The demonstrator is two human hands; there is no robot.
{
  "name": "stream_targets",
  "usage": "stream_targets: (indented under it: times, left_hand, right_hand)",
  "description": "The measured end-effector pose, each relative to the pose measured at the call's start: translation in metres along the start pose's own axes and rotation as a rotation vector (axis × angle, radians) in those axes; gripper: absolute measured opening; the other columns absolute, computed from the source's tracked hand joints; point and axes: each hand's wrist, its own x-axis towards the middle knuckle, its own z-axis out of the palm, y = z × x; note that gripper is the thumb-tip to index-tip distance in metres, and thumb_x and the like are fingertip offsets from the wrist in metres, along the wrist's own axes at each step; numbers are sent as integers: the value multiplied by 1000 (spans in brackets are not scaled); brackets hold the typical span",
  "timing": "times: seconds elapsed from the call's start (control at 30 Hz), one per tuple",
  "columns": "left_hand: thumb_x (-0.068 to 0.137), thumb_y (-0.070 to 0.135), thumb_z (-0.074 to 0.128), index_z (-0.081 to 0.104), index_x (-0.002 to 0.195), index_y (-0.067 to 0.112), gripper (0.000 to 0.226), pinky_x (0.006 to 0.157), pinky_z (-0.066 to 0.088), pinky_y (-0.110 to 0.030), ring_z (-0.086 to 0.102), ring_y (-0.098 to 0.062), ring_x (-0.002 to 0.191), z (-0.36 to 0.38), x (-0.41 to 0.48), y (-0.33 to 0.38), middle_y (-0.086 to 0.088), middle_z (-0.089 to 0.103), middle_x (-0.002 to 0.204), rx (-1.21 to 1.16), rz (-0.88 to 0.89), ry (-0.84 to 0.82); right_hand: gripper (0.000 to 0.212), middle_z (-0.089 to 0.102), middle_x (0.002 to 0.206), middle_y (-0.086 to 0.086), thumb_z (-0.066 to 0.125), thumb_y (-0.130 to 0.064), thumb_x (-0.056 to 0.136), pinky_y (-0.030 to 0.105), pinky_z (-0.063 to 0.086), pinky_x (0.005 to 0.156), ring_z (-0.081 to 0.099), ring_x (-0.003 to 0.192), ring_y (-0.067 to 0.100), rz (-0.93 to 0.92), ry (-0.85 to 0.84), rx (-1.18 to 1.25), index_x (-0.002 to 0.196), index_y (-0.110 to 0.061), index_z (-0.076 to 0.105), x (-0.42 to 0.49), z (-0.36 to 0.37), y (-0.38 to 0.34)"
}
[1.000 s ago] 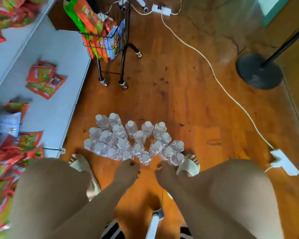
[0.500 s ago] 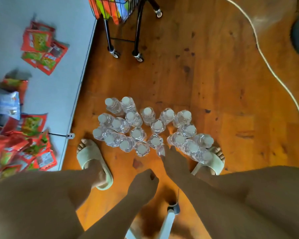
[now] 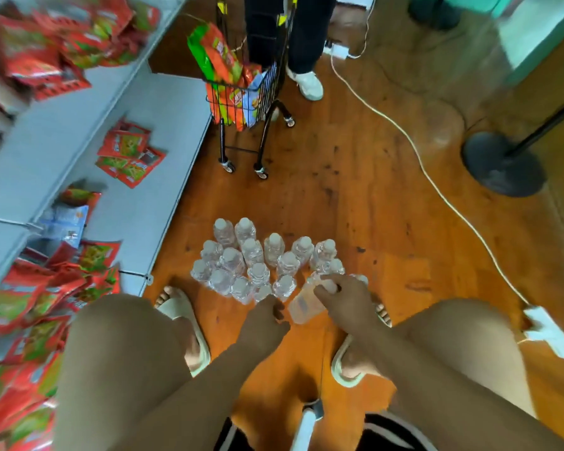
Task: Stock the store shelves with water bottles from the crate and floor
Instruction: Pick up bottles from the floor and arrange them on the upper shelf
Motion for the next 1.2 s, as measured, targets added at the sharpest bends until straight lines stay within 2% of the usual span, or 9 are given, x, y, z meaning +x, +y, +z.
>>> stream_targets:
  times: [0.17,0.27,0.37,0.43,0.5,0.57,0.67,1.0,1.2]
  left_hand:
    - [75,35,86,33,151,26,93,96,43,-32,47,-19,126,-16,-57,3,1,41,144,143,246,-9]
    - [73,56,82,25,155,33,102,109,39,-38,42,-19,137,-22,-93,0,7,36,154,355,372,61]
    - [74,63,77,39,140,35,81,91,53,-38,63,-17,108,-33,-124,-4,5,63,128,327,331,63]
    - [68,61,83,51,125,28,73,80,58,-42,71,-15,80,-38,-142,-12,2,75,95,68,240,-17]
    - [57,63,90,60,122,19,84,84,60,-45,73,-15,84,-43,-156,-23,-2,77,101,-214,156,-19]
    - [50,61,94,59,130,13,99,77,61,-37,74,-18,92,-45,-169,-29,-4,74,114,-457,107,11]
    - [60,44,91,63,124,12,77,63,58,-27,75,-21,80,-52,-196,-28,-10,78,101,-659,140,40]
    - [88,20,78,68,104,-1,28,56,54,-31,64,-29,70,-54,-237,-64,-18,68,84,-894,79,275]
    - [68,34,85,71,100,-1,50,64,55,-33,69,-26,70,-56,-269,-106,-16,73,84,-1083,48,520]
  right_hand:
    - [18,60,59,8,63,-9,93,31,43,54,53,51,17,-4,67,418,83,0,75,-53,-51,-19]
    - [22,47,44,2,67,-20,84,21,36,47,42,40,14,65,-43,727,77,1,68,-86,-60,-23]
    - [43,36,52,7,78,-42,71,29,47,50,30,41,14,157,-140,830,82,-3,64,-104,-51,-20]
    - [41,45,57,6,72,-43,89,52,58,81,38,44,14,189,-185,863,96,-3,68,-107,-41,-16]
    - [41,52,66,5,66,-39,96,53,57,92,47,54,15,174,-202,839,104,1,73,-112,-30,-21]
    - [35,63,84,8,65,-38,96,39,58,79,56,67,18,109,-211,720,105,-6,77,-121,-18,-36]
    - [30,71,105,8,64,-36,97,27,55,63,67,82,17,16,-302,544,110,-11,75,-133,4,-58]
    - [10,75,104,-6,62,-27,99,36,58,92,71,99,16,-344,-611,156,105,-31,69,-145,81,-96]
    - [20,76,94,-2,61,-21,100,24,57,71,71,81,10,-417,-802,125,114,-13,73,-168,138,-130]
